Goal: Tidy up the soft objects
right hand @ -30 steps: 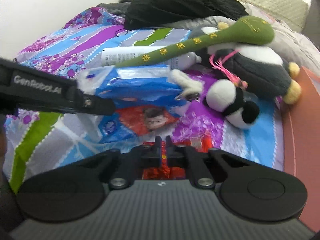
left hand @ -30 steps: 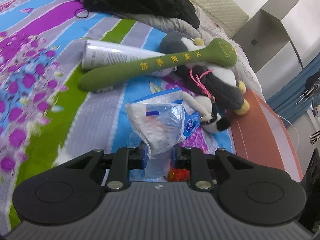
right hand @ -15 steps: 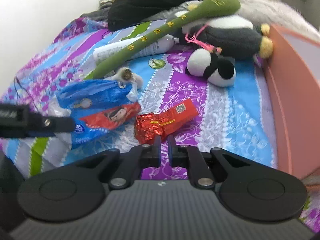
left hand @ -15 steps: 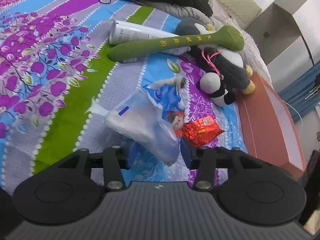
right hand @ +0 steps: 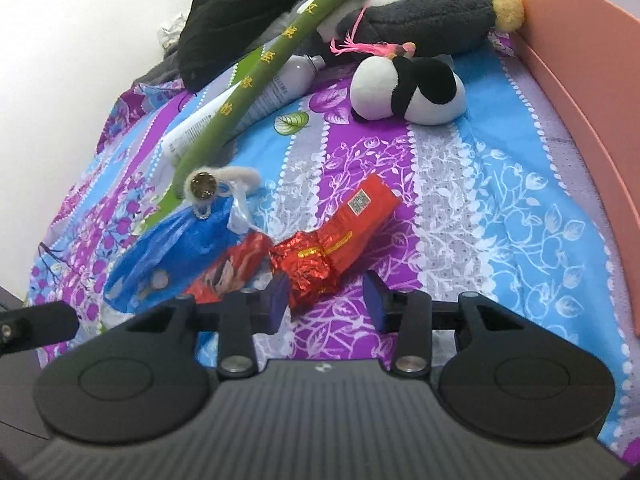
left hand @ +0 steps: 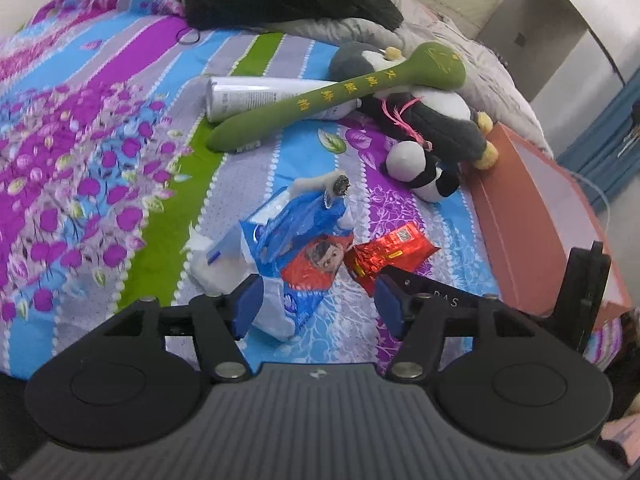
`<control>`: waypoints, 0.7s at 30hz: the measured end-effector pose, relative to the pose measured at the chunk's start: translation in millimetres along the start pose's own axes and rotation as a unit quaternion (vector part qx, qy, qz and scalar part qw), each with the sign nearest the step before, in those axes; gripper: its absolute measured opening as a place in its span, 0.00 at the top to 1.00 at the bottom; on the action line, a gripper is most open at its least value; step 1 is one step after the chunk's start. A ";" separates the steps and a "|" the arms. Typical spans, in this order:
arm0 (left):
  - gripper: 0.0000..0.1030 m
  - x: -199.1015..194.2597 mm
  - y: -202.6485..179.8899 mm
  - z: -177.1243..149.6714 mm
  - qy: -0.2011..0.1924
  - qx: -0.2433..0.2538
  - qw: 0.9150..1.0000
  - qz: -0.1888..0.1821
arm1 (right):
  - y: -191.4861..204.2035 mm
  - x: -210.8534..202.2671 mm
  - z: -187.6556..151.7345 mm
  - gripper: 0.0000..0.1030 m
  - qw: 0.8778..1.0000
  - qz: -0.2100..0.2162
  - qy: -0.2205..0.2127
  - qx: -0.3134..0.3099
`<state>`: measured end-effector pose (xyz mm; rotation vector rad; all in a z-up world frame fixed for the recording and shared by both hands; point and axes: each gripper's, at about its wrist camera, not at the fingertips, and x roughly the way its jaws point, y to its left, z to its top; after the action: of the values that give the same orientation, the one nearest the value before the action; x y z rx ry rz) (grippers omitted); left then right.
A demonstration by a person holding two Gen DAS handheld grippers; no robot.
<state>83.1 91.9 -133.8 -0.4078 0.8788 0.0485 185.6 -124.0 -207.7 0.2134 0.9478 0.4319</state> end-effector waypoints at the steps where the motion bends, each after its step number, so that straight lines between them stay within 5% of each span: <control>1: 0.35 1.5 -2.2 2.7 -0.003 0.009 1.000 0.007 | -0.5 2.1 0.0 0.58 1.000 0.001 0.000 0.001; 4: 0.35 9.0 -7.9 15.9 -0.017 0.035 0.999 0.013 | -0.6 6.5 1.3 0.58 1.000 0.006 -0.005 -0.003; 13: 0.35 51.8 -39.7 55.9 -0.028 0.117 0.992 0.029 | -2.4 -7.3 6.7 0.86 1.000 0.015 -0.018 -0.014; 21: 0.37 96.7 -50.7 65.5 -0.010 0.144 0.988 0.048 | -14.8 -22.5 5.1 0.88 0.999 0.017 -0.028 -0.004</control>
<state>204.0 57.1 -153.3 -0.0945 0.8694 0.0132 182.3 -147.2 -193.6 0.2339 0.8889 0.4577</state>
